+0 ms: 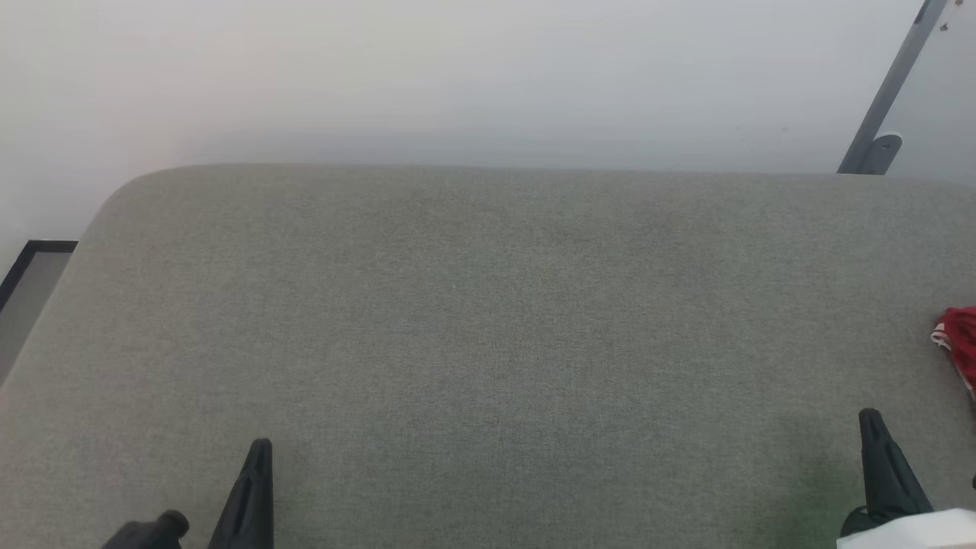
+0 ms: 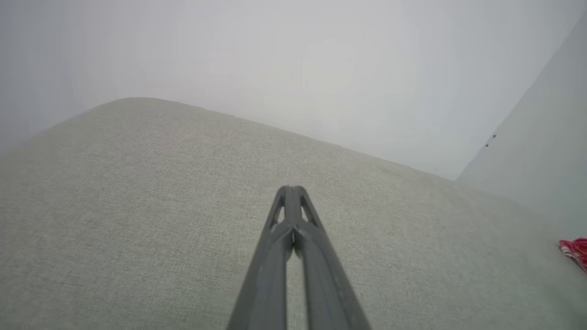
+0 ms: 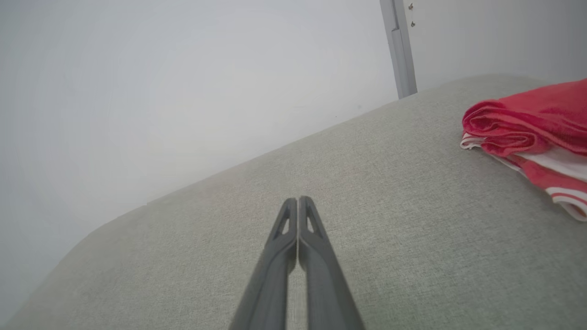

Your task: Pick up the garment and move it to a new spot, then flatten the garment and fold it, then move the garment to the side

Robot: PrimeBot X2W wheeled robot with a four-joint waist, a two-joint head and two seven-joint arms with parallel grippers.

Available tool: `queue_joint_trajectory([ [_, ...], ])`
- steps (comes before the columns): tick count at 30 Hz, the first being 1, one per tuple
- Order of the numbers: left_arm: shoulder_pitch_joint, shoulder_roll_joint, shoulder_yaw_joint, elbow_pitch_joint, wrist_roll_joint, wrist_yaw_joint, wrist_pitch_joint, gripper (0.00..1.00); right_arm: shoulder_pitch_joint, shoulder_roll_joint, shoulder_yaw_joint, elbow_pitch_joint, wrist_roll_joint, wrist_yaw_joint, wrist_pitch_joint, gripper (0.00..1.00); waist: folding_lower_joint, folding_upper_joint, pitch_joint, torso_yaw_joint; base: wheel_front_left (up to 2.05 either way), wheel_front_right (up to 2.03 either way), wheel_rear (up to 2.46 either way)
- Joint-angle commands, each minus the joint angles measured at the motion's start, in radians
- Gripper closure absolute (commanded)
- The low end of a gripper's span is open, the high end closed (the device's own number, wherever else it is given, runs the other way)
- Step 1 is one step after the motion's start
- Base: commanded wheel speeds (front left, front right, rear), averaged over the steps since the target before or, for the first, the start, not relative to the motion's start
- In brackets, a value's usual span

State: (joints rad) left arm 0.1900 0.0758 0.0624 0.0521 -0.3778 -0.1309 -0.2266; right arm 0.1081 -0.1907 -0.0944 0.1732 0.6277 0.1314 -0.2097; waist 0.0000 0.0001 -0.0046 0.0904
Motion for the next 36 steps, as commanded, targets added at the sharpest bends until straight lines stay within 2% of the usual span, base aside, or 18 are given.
queue_joint_trajectory([
  [1,-0.031,0.007,-0.001,-0.009,-0.036,0.002,0.007,1.00,-0.030,-0.005,-0.004,-0.010,0.028,0.000,0.008,1.00,0.0000,-0.0001,0.000,-0.001,0.00,0.00,0.00],
  [16,-0.090,0.014,-0.008,0.038,-0.298,0.000,0.062,1.00,-0.071,0.025,-0.007,0.005,0.224,0.000,0.072,1.00,0.0000,-0.0001,0.001,-0.012,0.00,0.00,0.00],
  [36,-0.151,0.016,-0.008,0.078,-0.577,0.000,0.128,1.00,-0.114,0.057,-0.012,0.024,0.440,0.000,0.144,1.00,0.0000,-0.0001,0.002,-0.028,0.00,0.00,0.00],
])
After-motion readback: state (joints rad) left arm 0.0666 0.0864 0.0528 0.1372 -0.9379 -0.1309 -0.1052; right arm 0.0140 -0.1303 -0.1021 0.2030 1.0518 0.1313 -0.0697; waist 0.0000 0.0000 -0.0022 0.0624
